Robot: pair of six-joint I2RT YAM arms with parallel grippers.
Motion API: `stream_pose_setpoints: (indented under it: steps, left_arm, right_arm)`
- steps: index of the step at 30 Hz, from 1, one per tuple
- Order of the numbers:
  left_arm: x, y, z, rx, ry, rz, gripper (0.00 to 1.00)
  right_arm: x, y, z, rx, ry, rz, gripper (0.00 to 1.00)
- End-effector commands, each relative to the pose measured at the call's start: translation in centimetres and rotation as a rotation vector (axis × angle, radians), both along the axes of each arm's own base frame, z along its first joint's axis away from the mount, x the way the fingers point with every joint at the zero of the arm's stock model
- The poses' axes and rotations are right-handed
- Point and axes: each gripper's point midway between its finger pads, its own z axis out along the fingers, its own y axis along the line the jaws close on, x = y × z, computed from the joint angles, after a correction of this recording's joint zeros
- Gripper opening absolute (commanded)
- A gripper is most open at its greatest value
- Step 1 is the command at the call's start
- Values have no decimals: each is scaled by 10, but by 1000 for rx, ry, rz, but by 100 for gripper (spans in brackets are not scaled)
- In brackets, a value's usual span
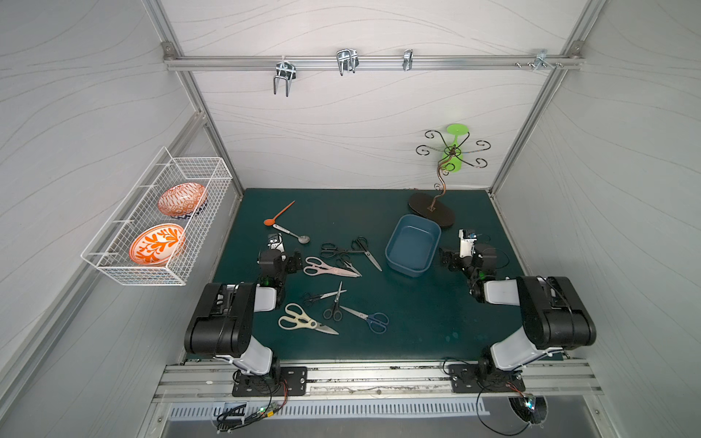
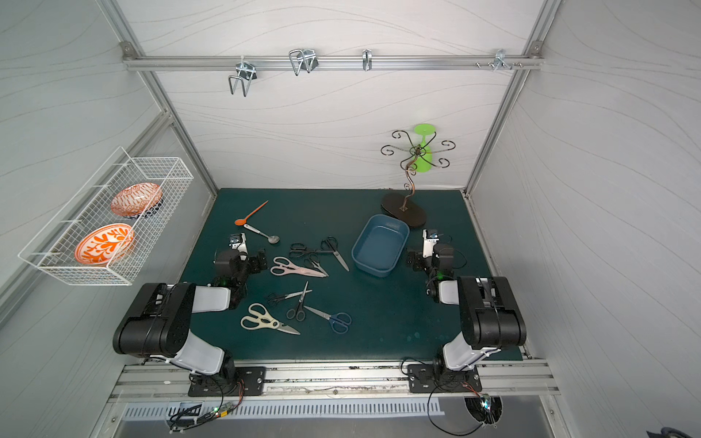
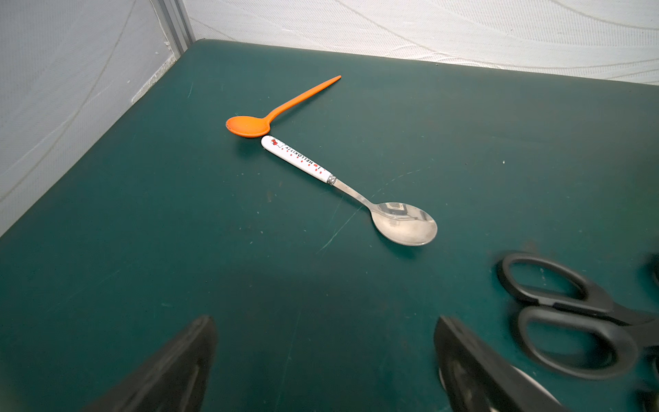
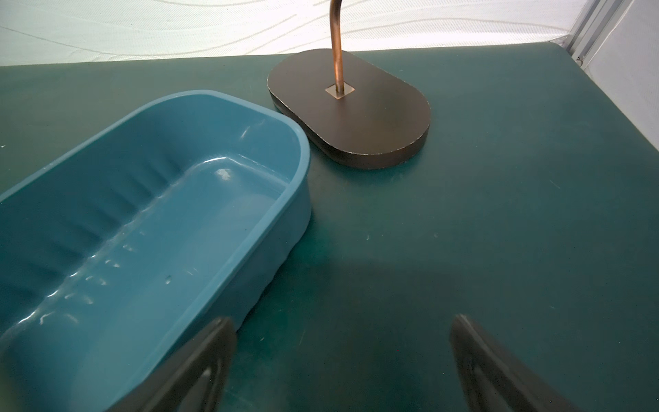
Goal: Put the scissors into the storage box
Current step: Pick up the scissors from the center of the board.
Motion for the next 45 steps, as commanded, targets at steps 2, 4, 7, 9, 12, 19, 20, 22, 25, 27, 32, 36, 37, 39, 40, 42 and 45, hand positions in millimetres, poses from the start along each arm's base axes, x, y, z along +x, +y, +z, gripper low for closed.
stream_pose_setpoints:
  steps: [2,4,7,9,12,19,20,22,25,27,32,36,37,39,40,42,45]
  left_arm:
    - [12,6,40,37,-41,58,100]
    - [11,7,53,44,-26,68,100]
    - [9,15,74,16,-48,153,100]
    - [5,17,75,-45,4,207,100]
    - [2,5,76,-123,72,205,100]
    - [-10,-28,67,-288,238,172,100]
    - [-11,-31,64,-297,265,161,100]
    - [-10,-37,57,-313,327,146,100]
    - [-5,-49,49,-348,411,111,100]
    - [-2,-57,45,-388,438,91,100]
    - [-1,-65,43,-454,453,89,99]
    - [-1,-65,40,-459,467,98,99]
    - [-1,-65,39,-466,470,100,99]
    - [-1,-65,40,-473,467,101,99]
    - [0,-65,40,-476,465,103,99]
    - [0,-63,40,-476,465,108,99]
    - [1,-61,38,-493,466,117,99]
  right_arm:
    - [2,-15,26,-6,-36,-90,99]
    - [3,-20,41,-35,-17,-136,99]
    - [5,-9,69,-62,-7,-122,97]
    - [5,11,87,-72,5,-59,96]
    - [-5,53,105,-100,68,63,93]
    - [-82,149,110,-275,228,348,91]
    - [-95,157,108,-276,256,374,89]
    - [-129,178,99,-290,317,457,87]
    - [-175,200,77,-324,412,583,80]
    - [-200,210,61,-340,474,656,74]
    - [-226,213,28,-409,599,708,63]
    - [-239,224,5,-437,688,810,52]
    - [-239,226,-1,-452,700,817,50]
    - [-236,227,-12,-483,711,816,48]
    - [-234,228,-16,-495,709,818,47]
    - [-232,229,-22,-510,703,828,47]
    - [-229,232,-28,-525,709,824,42]
